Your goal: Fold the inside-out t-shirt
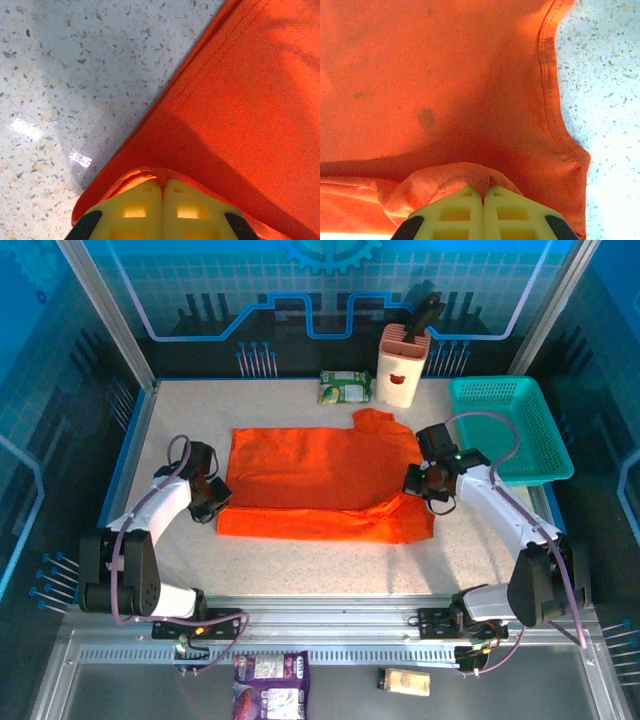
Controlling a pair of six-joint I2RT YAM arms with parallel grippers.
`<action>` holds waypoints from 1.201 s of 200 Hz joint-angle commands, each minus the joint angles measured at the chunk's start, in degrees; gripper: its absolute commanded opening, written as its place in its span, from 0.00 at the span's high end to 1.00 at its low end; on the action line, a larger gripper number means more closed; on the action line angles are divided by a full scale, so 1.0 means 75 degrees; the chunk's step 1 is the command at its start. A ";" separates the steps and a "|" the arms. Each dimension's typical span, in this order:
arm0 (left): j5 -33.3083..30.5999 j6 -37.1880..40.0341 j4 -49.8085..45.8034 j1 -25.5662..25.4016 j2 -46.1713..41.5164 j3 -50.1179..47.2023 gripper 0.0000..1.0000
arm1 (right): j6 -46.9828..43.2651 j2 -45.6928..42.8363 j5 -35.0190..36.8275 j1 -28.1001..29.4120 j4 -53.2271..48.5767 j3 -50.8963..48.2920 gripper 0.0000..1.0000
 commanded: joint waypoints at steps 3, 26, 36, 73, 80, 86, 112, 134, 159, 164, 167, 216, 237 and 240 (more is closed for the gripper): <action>-0.0120 0.0274 0.0183 0.0099 0.0339 0.0376 1.00 | -0.0427 0.0355 -0.0098 -0.0132 0.0171 0.0348 1.00; -0.0257 0.0286 0.0183 0.0109 0.0572 0.0463 1.00 | -0.0545 0.0618 -0.0104 -0.0204 0.0285 0.0398 1.00; -0.0265 0.0315 0.0223 0.0121 0.0667 0.0475 1.00 | -0.0604 0.0752 -0.0104 -0.0228 0.0333 0.0443 1.00; -0.0200 0.0371 0.0404 0.0147 0.1025 0.0529 1.00 | -0.0787 0.1196 -0.0069 -0.0289 0.0389 0.0680 1.00; -0.0154 0.0386 0.0444 0.0155 0.1082 0.0533 1.00 | -0.0816 0.1279 -0.0079 -0.0299 0.0385 0.0744 1.00; -0.0139 0.0388 0.0476 0.0147 0.1120 0.0545 1.00 | -0.0845 0.1338 -0.0062 -0.0293 0.0386 0.0778 1.00; -0.0238 0.0370 0.0518 0.0157 0.1236 0.0548 1.00 | -0.0929 0.1502 -0.0060 -0.0330 0.0376 0.0887 1.00; -0.0314 0.0351 0.0483 0.0157 0.1076 0.0560 1.00 | -0.0946 0.1479 -0.0076 -0.0344 0.0299 0.0981 1.00; -0.0475 0.0192 0.0511 0.0169 0.0686 0.0478 1.00 | -0.0935 0.1272 0.0145 -0.0352 0.0268 0.1000 1.00; -0.0503 0.0171 0.0518 0.0169 0.0625 0.0475 1.00 | -0.0929 0.1226 0.0194 -0.0361 0.0289 0.0977 1.00; -0.0504 0.0145 0.0527 0.0175 0.0602 0.0475 1.00 | -0.0924 0.1202 0.0210 -0.0372 0.0298 0.0964 1.00; -0.0315 0.0231 0.0634 0.0216 0.0922 0.0667 1.00 | -0.0968 0.1352 0.0041 -0.0532 0.0479 0.0982 1.00; -0.0017 0.0284 0.0688 0.0217 0.1344 0.0846 0.98 | -0.1014 0.1607 -0.0049 -0.0539 0.0560 0.1153 1.00; 0.0008 0.0283 0.0699 0.0216 0.1389 0.0858 0.98 | -0.1025 0.1639 -0.0056 -0.0541 0.0571 0.1186 1.00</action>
